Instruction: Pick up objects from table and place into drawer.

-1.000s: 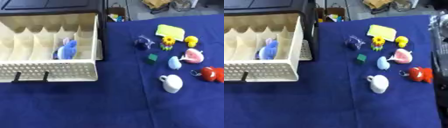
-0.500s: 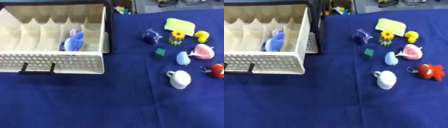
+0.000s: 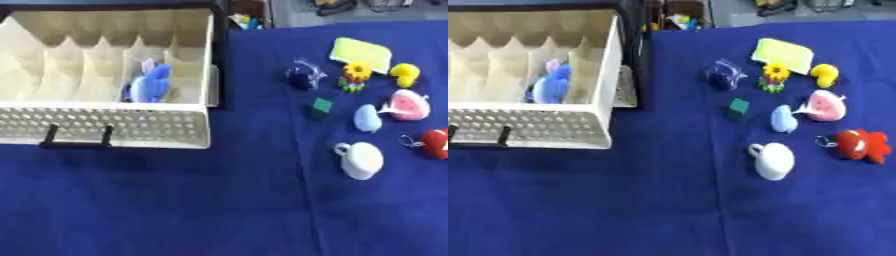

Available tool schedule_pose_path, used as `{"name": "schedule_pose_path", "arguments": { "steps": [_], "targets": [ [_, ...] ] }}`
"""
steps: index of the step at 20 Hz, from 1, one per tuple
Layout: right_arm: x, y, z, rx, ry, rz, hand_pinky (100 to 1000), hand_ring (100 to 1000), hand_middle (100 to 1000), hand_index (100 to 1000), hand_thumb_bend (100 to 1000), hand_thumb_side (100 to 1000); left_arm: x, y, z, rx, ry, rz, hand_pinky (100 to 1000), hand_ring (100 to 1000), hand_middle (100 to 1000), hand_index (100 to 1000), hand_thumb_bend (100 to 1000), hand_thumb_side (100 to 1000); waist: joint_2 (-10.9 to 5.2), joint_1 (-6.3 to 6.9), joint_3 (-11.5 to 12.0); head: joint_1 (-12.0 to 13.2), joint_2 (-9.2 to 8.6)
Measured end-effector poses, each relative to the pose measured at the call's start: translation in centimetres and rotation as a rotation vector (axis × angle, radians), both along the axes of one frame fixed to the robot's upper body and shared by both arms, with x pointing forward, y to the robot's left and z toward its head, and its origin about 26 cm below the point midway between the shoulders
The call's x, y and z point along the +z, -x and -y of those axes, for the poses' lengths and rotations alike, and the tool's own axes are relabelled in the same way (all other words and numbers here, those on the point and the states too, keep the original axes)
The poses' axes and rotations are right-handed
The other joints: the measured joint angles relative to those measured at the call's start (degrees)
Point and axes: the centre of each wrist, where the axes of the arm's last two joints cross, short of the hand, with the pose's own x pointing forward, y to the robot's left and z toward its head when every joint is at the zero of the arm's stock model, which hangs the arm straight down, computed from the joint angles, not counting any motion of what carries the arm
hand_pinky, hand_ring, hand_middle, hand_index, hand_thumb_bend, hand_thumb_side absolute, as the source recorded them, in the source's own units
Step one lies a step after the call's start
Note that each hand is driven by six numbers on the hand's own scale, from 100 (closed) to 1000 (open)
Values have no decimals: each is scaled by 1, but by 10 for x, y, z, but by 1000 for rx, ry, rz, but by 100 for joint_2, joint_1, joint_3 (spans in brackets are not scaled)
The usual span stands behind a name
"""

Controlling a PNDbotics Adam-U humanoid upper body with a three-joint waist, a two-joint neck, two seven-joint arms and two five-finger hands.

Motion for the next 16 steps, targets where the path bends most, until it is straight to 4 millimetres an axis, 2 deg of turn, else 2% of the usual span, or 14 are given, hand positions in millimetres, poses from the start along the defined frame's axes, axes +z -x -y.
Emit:
{"name": "schedule_pose_path", "arguments": {
  "steps": [11, 16],
  "targets": [
    [4, -43, 5, -79, 297, -158, 818, 942, 929, 990, 388, 943, -4, 2, -3, 12, -6, -20, 519, 602, 637, 818, 223, 1000, -172, -39, -160, -92, -54],
    [6, -59, 7, -114, 399, -224, 836, 970, 959, 1000, 404, 929, -4, 3, -5, 14, -11, -22, 519, 602, 638, 818, 220, 1000, -210, -69, -215, -236, -50]
  ]
}}
